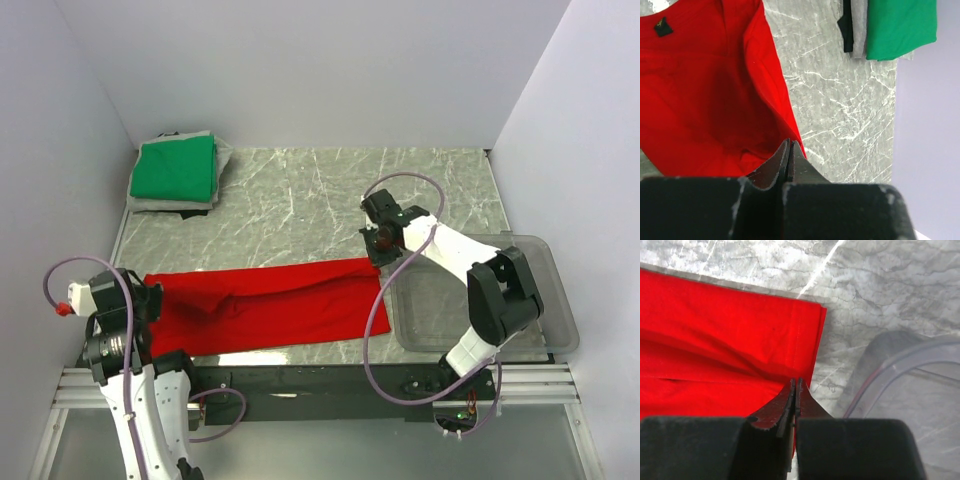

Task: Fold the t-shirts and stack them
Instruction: Fold the tshirt

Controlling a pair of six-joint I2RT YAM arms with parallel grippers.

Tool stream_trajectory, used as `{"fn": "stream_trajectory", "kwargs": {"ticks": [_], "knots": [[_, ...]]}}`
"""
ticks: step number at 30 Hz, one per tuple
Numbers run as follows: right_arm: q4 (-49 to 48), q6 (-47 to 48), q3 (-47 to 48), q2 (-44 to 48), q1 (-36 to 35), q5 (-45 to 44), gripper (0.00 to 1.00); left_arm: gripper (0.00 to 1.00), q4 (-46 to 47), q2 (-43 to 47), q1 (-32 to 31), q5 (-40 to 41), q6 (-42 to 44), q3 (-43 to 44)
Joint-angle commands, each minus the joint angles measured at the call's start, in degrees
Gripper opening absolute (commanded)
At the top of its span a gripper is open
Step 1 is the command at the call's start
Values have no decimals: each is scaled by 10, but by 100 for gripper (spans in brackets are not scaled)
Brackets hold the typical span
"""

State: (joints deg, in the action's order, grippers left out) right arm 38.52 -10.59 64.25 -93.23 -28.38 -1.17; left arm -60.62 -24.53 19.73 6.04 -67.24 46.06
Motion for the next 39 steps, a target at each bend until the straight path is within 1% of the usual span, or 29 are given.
{"fn": "stream_trajectory", "kwargs": {"ticks": [1, 2, 3, 4, 6, 9, 14, 18, 21, 27, 28, 31, 35, 38, 39], "knots": [[-3, 2, -10, 40, -8, -26, 4, 0, -14, 17, 1, 0, -16, -7], [-2, 0, -11, 41, -10, -27, 11, 0, -17, 19, 1, 0, -15, -5], [-2, 0, -13, 42, -14, -30, 30, 0, -23, 18, 0, 0, -11, -4], [0, -2, -14, 44, -17, -29, 38, 0, -26, 19, 0, -1, -9, 1], [1, -7, -15, 50, -22, -29, 47, 0, -31, 18, 1, -3, -5, 3], [1, -6, -15, 63, -40, -28, 52, 0, -30, 24, 0, -13, -6, -4], [3, -7, 3, 54, -61, -12, 52, 0, -7, 24, 1, -38, -3, -30], [6, -12, 24, 43, -79, 10, 51, 0, 24, 2, 0, -55, 21, -44], [-5, -14, 46, 33, -102, 49, 51, 0, 63, -35, 0, -76, 48, -48], [-43, -27, 110, -4, -169, 101, 51, 0, 162, -146, 1, -75, 108, -44], [-49, -30, 127, -17, -178, 109, 51, 0, 175, -178, 1, -75, 115, -43], [-70, -36, 171, -50, -213, 136, 50, 0, 209, -207, -1, -82, 119, -51], [-97, -58, 236, -103, -258, 179, 50, 0, 229, -216, -15, -98, 134, -79], [-122, -75, 282, -145, -293, 199, 49, 0, 242, -225, -34, -96, 156, -90], [-129, -80, 291, -156, -303, 203, 49, 0, 248, -229, -40, -93, 177, -91]]}}
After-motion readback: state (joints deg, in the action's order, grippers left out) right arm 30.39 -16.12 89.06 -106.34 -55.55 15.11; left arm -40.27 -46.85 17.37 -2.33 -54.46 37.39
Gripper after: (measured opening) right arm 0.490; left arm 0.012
